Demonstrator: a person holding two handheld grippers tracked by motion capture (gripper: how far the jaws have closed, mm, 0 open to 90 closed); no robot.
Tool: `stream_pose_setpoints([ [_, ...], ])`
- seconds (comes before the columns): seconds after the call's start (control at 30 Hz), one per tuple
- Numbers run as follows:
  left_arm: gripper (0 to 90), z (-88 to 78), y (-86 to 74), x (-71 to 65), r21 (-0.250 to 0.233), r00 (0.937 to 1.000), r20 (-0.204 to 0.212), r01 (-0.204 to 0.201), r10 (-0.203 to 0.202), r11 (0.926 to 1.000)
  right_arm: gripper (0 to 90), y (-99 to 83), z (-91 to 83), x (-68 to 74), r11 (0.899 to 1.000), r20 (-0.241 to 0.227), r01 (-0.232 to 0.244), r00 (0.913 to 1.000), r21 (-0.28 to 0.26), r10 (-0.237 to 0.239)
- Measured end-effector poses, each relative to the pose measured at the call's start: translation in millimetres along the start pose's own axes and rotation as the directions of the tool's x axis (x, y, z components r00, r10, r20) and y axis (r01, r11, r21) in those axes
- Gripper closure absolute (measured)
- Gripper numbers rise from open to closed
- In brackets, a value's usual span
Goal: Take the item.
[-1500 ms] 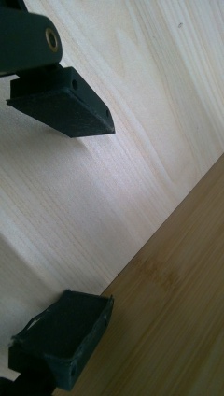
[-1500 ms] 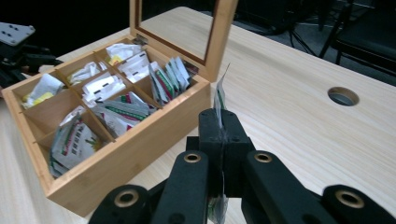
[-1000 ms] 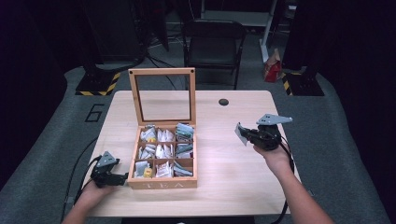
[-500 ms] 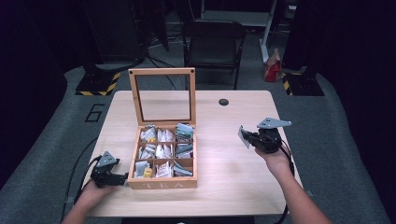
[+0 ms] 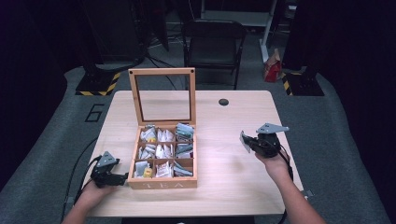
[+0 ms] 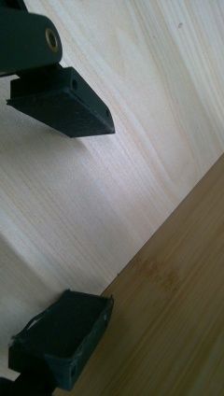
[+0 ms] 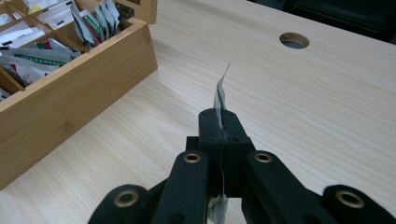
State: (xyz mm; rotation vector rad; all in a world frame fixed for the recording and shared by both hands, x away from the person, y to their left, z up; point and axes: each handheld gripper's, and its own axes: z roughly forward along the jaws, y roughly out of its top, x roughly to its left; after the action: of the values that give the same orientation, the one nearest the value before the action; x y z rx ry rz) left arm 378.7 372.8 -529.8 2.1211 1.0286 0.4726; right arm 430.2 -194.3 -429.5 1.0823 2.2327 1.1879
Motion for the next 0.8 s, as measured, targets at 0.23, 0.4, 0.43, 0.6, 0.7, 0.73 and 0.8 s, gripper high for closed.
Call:
stream_pose_setpoints([
  [0.23,14.2,0.0,0.0,0.0,0.000,1.0000,0.000,0.000,0.000,1.0000,89.6,-10.5,5.6,-0.3,1.000,0.007,-0.015,0.9999,0.017,0.015],
  [0.4,14.2,0.1,0.0,-0.1,-0.001,1.0000,0.000,0.001,-0.001,1.0000,89.6,-17.5,9.6,-0.7,1.000,0.005,-0.014,0.9999,0.028,0.014],
  [0.43,14.2,0.5,-0.3,-0.6,-0.005,1.0000,-0.001,0.007,-0.007,1.0000,89.6,-18.7,10.1,-0.1,0.999,0.008,-0.022,0.9997,0.028,0.022],
  [0.6,14.2,0.4,-0.2,-0.2,-0.005,1.0000,-0.002,0.001,-0.001,1.0000,89.6,-25.1,13.8,0.1,0.999,0.003,-0.031,0.9995,0.028,0.031],
  [0.7,14.2,0.7,-0.4,-0.5,-0.009,1.0000,-0.003,0.004,-0.004,1.0000,89.5,-29.2,17.0,0.6,0.999,0.009,-0.032,0.9995,0.037,0.032],
  [0.73,14.2,-0.1,-0.1,-0.3,0.001,1.0000,0.003,0.005,-0.005,1.0000,89.5,-30.7,18.3,0.5,0.999,0.009,-0.024,0.9997,0.039,0.024],
  [0.8,14.2,-0.1,0.1,0.1,0.001,1.0000,0.001,0.000,0.000,1.0000,89.5,-32.6,19.4,1.3,0.999,0.015,-0.023,0.9996,0.043,0.023],
])
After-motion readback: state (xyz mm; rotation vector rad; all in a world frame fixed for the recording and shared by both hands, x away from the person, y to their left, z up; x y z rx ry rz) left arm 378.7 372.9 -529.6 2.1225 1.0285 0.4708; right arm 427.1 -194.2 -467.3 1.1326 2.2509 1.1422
